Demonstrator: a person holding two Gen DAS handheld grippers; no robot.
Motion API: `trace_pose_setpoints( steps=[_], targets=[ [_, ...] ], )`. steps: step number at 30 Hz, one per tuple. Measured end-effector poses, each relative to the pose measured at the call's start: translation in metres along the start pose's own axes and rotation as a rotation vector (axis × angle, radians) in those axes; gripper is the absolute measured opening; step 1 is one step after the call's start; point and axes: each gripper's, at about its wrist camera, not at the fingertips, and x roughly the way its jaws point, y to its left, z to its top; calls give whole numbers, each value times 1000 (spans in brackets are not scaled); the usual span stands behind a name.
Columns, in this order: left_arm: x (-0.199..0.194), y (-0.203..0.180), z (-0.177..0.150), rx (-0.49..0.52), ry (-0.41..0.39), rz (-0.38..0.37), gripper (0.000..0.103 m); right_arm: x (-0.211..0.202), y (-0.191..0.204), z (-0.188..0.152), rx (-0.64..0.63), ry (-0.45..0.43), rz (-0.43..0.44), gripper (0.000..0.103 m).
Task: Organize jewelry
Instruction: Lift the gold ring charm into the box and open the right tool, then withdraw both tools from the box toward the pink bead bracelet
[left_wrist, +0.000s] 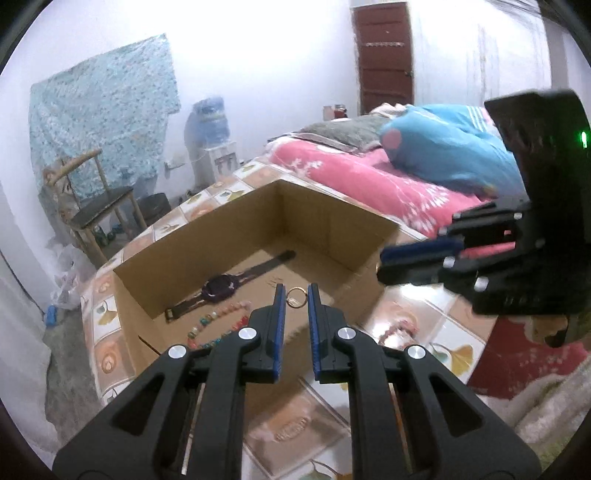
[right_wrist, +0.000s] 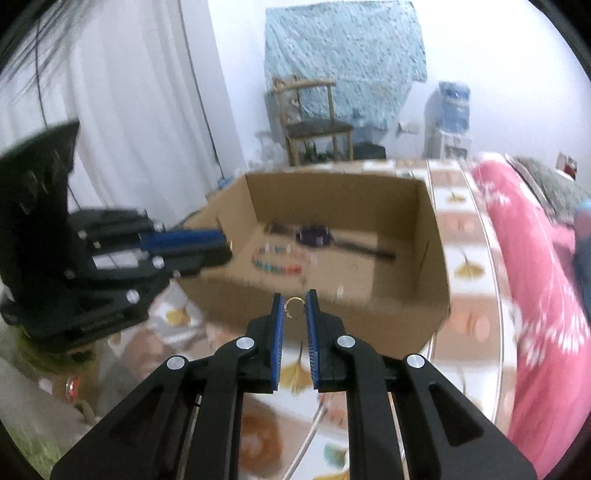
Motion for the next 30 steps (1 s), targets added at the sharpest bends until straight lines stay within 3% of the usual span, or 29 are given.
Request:
trace_pose_setpoints(
  steps=[3,6,9,14,18,21,30],
  targets=[
    [18,19,6,-68,44,-37,11,26,-12,23,50,46,70,12],
    [36,36,4,-121,98,-53,11,65,-30,34,137,146,143,12],
    [57,50,-1,-183,160,-63,11,102,-42,34,202,244,181,12],
    [77,62,-12,-263,252,-103,11,121,-40,28,218,313,183,13],
    [85,67,-16,-281,270,-99,12,125,-44,27,238,320,176,13],
    [86,71,-18,-308,271,-95,21,122,-46,26,253,313,175,13],
    [73,73,-17,-318,220,-74,27,102,-53,29,281,262,174,13]
  ],
)
